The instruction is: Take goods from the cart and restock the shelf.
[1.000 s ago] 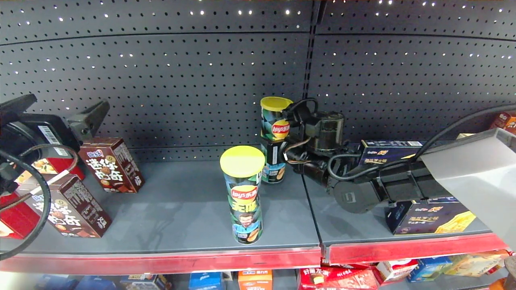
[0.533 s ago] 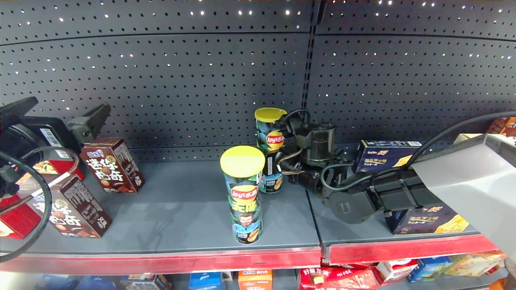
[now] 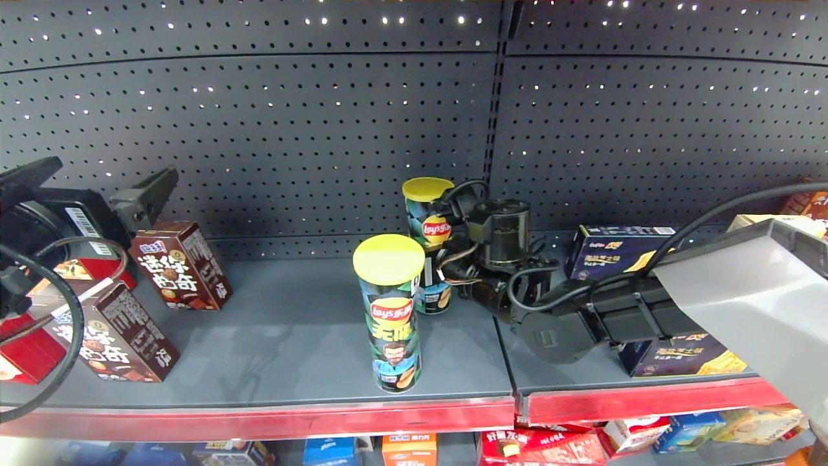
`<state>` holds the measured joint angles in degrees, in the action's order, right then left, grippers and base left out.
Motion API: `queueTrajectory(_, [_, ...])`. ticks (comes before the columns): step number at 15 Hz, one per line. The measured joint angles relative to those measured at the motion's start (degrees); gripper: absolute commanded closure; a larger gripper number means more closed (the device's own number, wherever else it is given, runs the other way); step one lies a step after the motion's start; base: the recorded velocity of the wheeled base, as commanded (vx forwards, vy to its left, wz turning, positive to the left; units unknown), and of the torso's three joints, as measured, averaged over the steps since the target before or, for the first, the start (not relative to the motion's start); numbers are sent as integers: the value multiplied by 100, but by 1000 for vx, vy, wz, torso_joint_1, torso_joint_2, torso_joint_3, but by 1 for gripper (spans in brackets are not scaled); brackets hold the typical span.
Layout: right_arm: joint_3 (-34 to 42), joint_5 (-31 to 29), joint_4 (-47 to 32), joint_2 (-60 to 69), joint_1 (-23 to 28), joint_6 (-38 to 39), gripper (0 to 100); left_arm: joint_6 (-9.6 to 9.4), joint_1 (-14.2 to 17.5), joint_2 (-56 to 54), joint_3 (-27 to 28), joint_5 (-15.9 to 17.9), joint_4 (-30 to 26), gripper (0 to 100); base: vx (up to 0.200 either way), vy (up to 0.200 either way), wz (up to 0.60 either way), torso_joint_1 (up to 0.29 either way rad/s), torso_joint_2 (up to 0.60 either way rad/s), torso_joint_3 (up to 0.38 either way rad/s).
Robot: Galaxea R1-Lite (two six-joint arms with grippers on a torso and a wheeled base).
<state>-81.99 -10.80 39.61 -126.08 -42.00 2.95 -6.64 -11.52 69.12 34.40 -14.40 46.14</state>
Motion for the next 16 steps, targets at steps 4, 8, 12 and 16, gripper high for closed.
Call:
queueTrajectory(4, [-373,-15,-12,-243,-23,-17,100,0,2,6,2,0,2,0,0,0,0,0,0,0])
queueTrajectory(8, [-516,2,-74,-356,-22,-24,100,-2,0,22,5,6,9,0,0,0,0,0,0,0])
queueTrajectory(12, [-624,10,-112,-416,-26,-24,0,-2,0,54,5,9,22,0,0,0,0,0,0,0])
queueTrajectory(16, [-662,10,-132,-461,-26,-22,0,-2,0,59,5,9,24,0,0,0,0,0,0,0])
